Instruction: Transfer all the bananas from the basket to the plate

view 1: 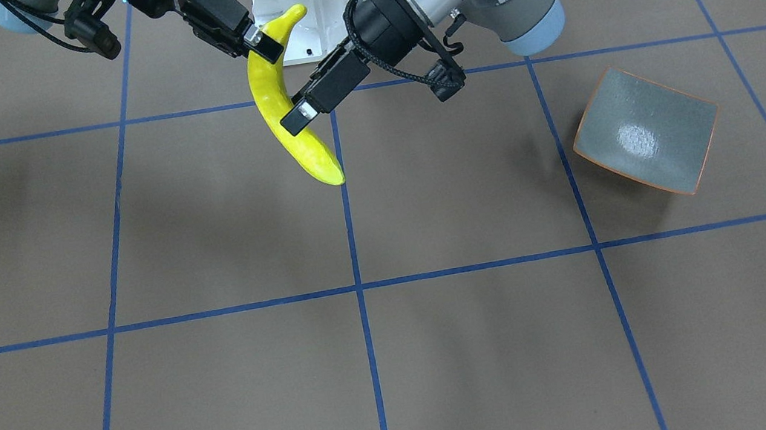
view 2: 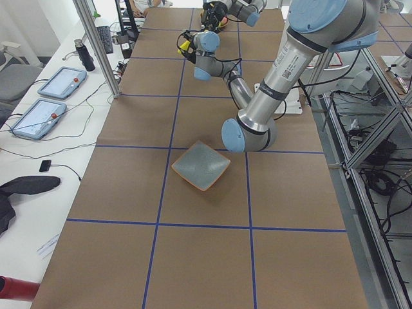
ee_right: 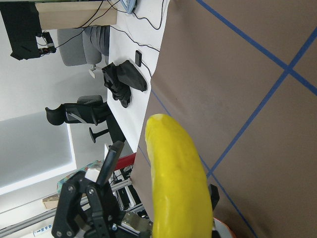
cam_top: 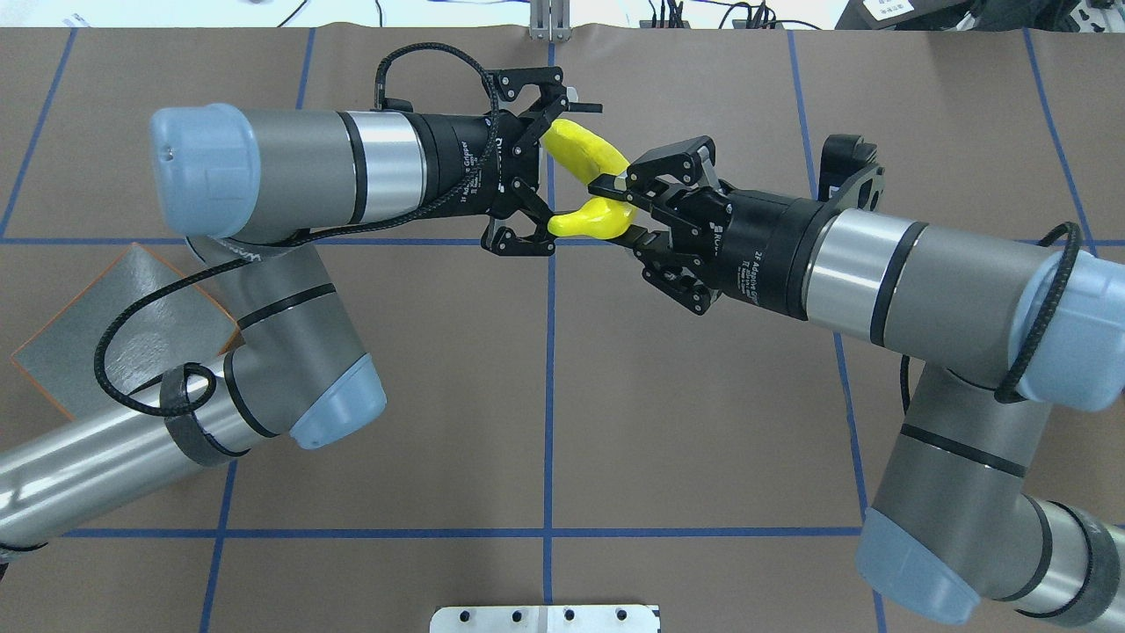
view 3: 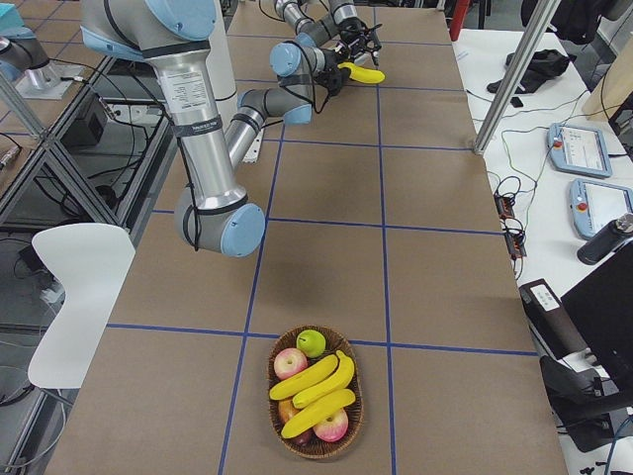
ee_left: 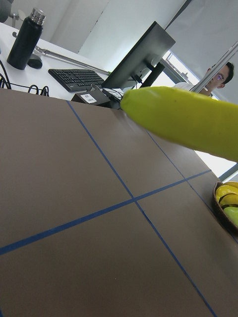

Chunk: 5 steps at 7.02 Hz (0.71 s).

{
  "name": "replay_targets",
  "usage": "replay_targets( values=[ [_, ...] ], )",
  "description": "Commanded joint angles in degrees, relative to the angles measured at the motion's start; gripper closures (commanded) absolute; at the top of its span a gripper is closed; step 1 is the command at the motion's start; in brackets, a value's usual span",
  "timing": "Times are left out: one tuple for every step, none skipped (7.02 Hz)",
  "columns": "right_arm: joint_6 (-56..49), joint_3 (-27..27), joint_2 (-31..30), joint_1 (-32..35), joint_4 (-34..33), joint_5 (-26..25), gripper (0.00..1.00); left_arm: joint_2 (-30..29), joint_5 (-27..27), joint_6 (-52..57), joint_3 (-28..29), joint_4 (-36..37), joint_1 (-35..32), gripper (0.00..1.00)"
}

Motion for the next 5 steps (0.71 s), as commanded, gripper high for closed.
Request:
replay_targets(
  values=[
    [-0.1, 0.0, -0.1, -0.1, -0.1, 0.1, 1.0, -0.2, 0.1, 0.0, 0.7, -0.8, 0.1, 0.02],
    [-0.1, 0.0, -0.1, -0.1, -0.1, 0.1, 1.0, -0.2, 0.1, 0.1, 0.9, -0.9, 0.4, 0.05],
    [-0.3, 0.0, -0.1, -0.1, -0.1, 0.2, 1.0, -0.2, 0.1, 0.5, 1.0, -0.9, 0.8, 0.08],
    [-0.3, -0.1, -0.1, -0.1, -0.1, 0.5, 1.0, -0.1, 0.1, 0.6, 0.9, -1.2, 0.9, 0.08],
    [-0.3, -0.1, -0.1, -0.1, -0.1, 0.7, 1.0, -0.1, 0.1, 0.6, 1.0, -1.6, 0.9, 0.09]
  ],
)
